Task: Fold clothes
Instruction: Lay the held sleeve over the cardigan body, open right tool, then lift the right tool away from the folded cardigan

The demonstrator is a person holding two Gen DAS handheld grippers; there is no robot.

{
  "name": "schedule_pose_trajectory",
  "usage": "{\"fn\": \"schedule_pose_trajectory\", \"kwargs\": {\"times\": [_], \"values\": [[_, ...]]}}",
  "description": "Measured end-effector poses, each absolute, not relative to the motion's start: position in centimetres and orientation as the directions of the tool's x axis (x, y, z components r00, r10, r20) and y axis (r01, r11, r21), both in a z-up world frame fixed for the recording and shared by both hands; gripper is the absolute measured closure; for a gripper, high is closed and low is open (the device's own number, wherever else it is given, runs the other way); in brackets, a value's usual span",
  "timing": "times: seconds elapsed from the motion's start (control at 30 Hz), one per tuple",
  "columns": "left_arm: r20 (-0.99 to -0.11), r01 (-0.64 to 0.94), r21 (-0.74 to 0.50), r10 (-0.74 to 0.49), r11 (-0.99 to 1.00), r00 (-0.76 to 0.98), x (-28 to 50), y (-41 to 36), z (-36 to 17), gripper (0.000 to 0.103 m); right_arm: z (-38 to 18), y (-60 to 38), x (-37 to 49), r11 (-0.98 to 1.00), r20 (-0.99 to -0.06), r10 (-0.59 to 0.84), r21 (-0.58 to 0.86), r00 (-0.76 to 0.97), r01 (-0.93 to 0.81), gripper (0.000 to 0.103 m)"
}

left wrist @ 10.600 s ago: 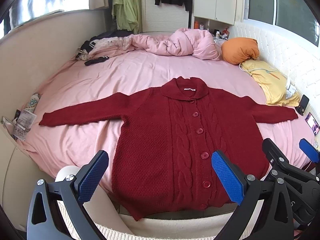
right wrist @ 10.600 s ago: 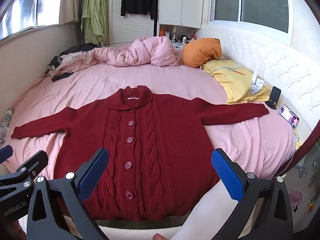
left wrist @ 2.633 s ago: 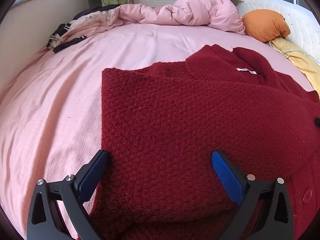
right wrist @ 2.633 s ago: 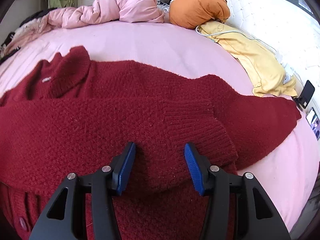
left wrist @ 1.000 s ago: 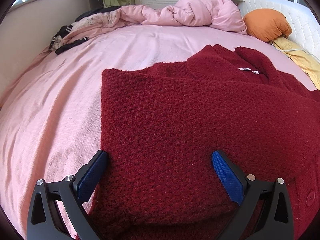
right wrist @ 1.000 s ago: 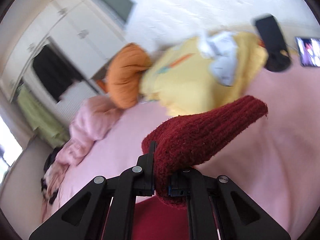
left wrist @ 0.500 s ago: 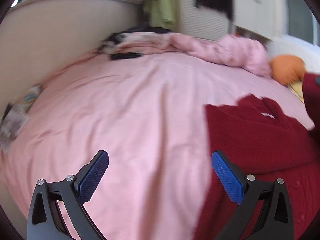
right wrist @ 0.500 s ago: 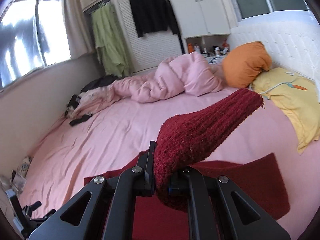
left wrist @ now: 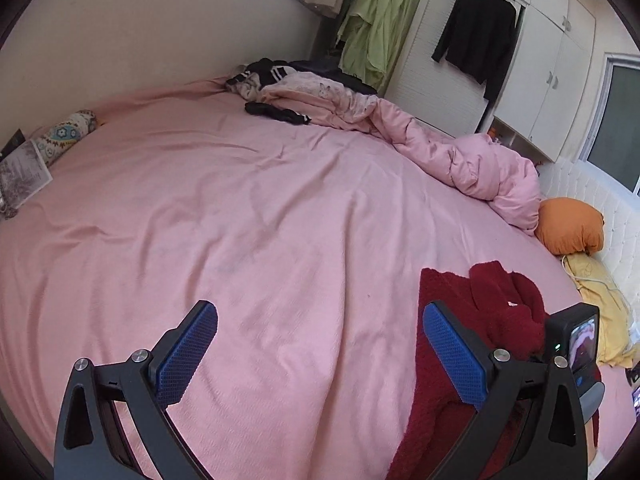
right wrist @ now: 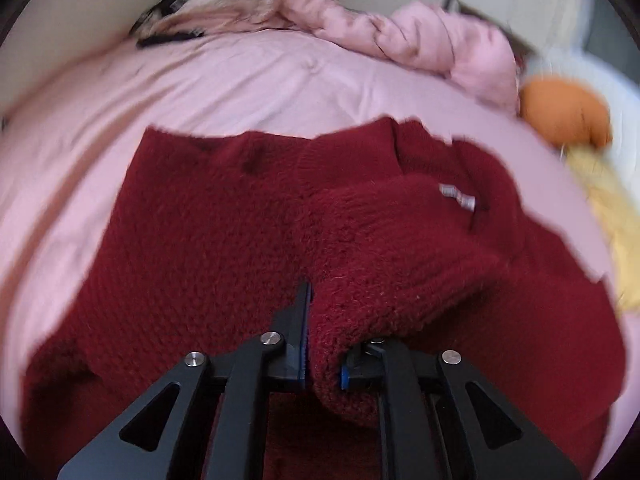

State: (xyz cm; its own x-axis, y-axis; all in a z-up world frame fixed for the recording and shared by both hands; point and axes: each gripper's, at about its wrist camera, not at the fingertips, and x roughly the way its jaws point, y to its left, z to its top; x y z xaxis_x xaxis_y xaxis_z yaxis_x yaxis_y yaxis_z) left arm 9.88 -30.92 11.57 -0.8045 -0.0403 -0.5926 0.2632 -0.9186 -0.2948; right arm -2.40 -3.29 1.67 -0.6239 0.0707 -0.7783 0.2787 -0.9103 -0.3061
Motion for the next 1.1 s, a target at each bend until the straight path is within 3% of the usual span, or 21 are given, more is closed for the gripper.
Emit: {"fn": "schedule_pose_trajectory", "kwargs": {"times": [0.07, 0.17, 0.23, 0.37, 0.43, 0.53, 0.6, 0.7, 0.77, 0.83, 0.93, 0.97, 1.0, 1.07, 1.1], "values": [[-0.592, 0.276, -0.312, -0.041, -0.909, -0.805, 10.0, -31.4, 11.5, 0.000, 1.1, -6.3, -1.1, -0.796, -0.728, 0.153, -0.491, -0.669, 0.353, 0.053], [-0.596, 0.294, -0.324, -0.048, -0.899, -0.802, 10.2, -32.0, 11.4, 0.000, -0.2, -9.6, 1.8, -0.563, -0.579, 0.199, -0.728, -0.791, 0.391, 0.037], [-0.598, 0.300, -0.326, -0.050, -0.896, -0.800, 10.1, -32.1, 11.2, 0.000, -0.5, -10.5, 3.4, -0.484, -0.530, 0.140, -0.773, -0.836, 0.410, 0.037], [-0.592, 0.300, -0.299, -0.070, -0.906, -0.803, 10.0, -31.6, 11.4, 0.000, 2.2, -8.9, 3.5, -0.650, -0.661, -0.024, -0.560, -0.750, 0.514, 0.036], [-0.584, 0.281, -0.295, -0.060, -0.913, -0.810, 9.9, -31.1, 11.5, 0.000, 4.5, -5.6, 3.2, -0.769, -0.731, -0.174, -0.318, -0.660, 0.555, 0.036], [-0.572, 0.163, -0.303, 0.042, -0.939, -0.819, 9.4, -28.9, 11.7, 0.000, 7.3, 1.8, 2.6, -0.868, -0.725, -0.348, 0.010, -0.594, 0.497, 0.036], [-0.590, 0.028, -0.286, 0.153, -0.958, -0.793, 8.4, -25.3, 11.6, 0.000, 8.3, 7.5, 2.8, -0.914, -0.705, -0.362, 0.138, -0.610, 0.382, 0.036], [-0.627, -0.156, -0.267, 0.294, -0.951, -0.722, 5.7, -17.8, 11.6, 0.000, 8.8, 17.9, 1.5, -0.967, -0.712, -0.245, 0.229, -0.658, 0.113, 0.036], [-0.646, -0.203, -0.248, 0.317, -0.947, -0.694, 3.7, -13.8, 11.4, 0.000, 8.6, 24.3, 1.0, -0.954, -0.722, -0.175, 0.293, -0.670, -0.066, 0.036], [-0.663, -0.229, -0.250, 0.339, -0.941, -0.667, 1.0, -10.3, 10.3, 0.000, 7.9, 28.9, 0.5, -0.906, -0.713, -0.224, 0.403, -0.665, -0.126, 0.036], [-0.761, -0.130, -0.234, 0.265, -0.964, -0.592, -3.4, -8.5, 6.2, 0.000, 5.9, 32.2, -0.3, -0.864, -0.719, -0.311, 0.486, -0.622, -0.130, 0.036], [-0.795, -0.074, -0.207, 0.211, -0.976, -0.568, -4.4, -8.9, 4.3, 0.000, 5.1, 33.0, -0.4, -0.859, -0.733, -0.306, 0.488, -0.608, -0.155, 0.040], [-0.807, -0.053, -0.178, 0.176, -0.983, -0.563, -4.9, -9.3, 2.7, 0.000, 4.0, 33.8, -0.2, -0.849, -0.747, -0.298, 0.492, -0.595, -0.192, 0.054], [-0.783, -0.102, -0.042, 0.096, -0.994, -0.615, -4.3, -8.3, 2.0, 0.000, 2.7, 35.5, 0.1, -0.797, -0.738, -0.290, 0.539, -0.609, -0.274, 0.072], [-0.773, -0.122, 0.042, 0.045, -0.992, -0.633, -3.8, -7.3, 2.4, 0.000, 2.6, 35.8, 0.7, -0.769, -0.729, -0.300, 0.566, -0.615, -0.296, 0.072]]}}
